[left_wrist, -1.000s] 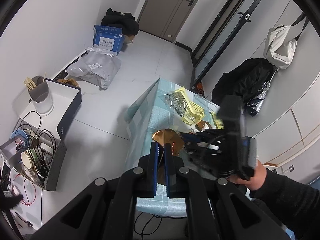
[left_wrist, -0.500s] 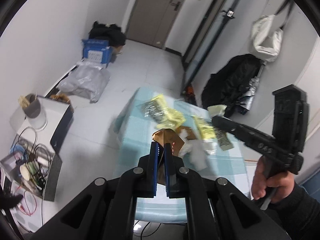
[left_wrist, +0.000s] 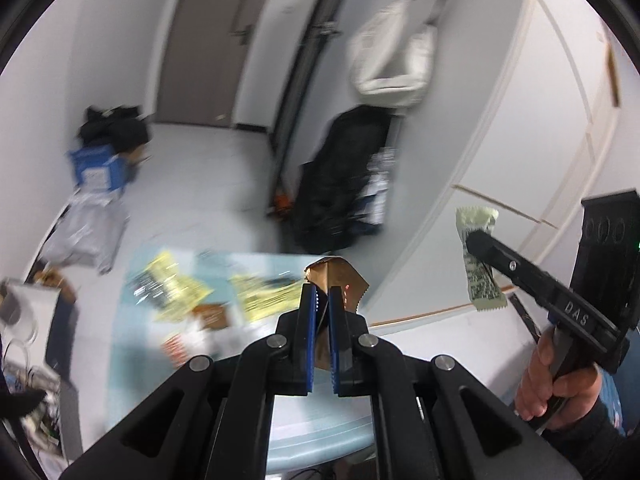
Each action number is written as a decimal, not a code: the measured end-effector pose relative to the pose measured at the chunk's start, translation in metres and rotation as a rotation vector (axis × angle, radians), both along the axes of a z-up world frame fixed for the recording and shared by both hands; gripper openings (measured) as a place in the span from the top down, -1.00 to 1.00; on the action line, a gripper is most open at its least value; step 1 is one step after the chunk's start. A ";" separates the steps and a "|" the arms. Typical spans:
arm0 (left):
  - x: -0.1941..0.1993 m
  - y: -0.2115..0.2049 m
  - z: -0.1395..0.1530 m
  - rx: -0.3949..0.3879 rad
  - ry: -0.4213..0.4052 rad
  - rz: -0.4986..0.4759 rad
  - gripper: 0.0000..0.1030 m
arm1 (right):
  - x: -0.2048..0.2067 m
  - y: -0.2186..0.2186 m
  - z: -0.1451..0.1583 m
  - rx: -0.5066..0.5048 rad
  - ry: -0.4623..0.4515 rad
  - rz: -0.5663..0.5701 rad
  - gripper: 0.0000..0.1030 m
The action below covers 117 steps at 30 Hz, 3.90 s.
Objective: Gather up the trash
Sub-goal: 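Carry the sachet and wrapper in both grippers over the round trash bin, then open both grippers to drop the sachet and wrapper into the bin, then move both open grippers back over the table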
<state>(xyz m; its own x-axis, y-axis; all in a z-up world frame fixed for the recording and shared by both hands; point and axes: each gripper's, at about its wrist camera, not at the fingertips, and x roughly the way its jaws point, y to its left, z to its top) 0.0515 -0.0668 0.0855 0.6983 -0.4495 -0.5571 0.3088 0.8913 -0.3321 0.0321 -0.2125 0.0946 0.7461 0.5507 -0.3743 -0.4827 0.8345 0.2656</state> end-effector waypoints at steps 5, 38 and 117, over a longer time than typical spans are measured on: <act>-0.003 -0.060 0.027 0.001 -0.050 -0.129 0.96 | -0.042 -0.078 0.021 0.046 -0.051 -0.156 0.80; -0.032 -0.395 -0.204 0.645 0.578 -0.922 0.96 | -0.178 -0.332 -0.317 0.581 0.642 -0.862 0.80; 0.045 -0.011 -0.004 0.150 -0.009 0.189 -0.68 | -0.048 -0.068 -0.019 -0.011 0.016 -0.441 -0.60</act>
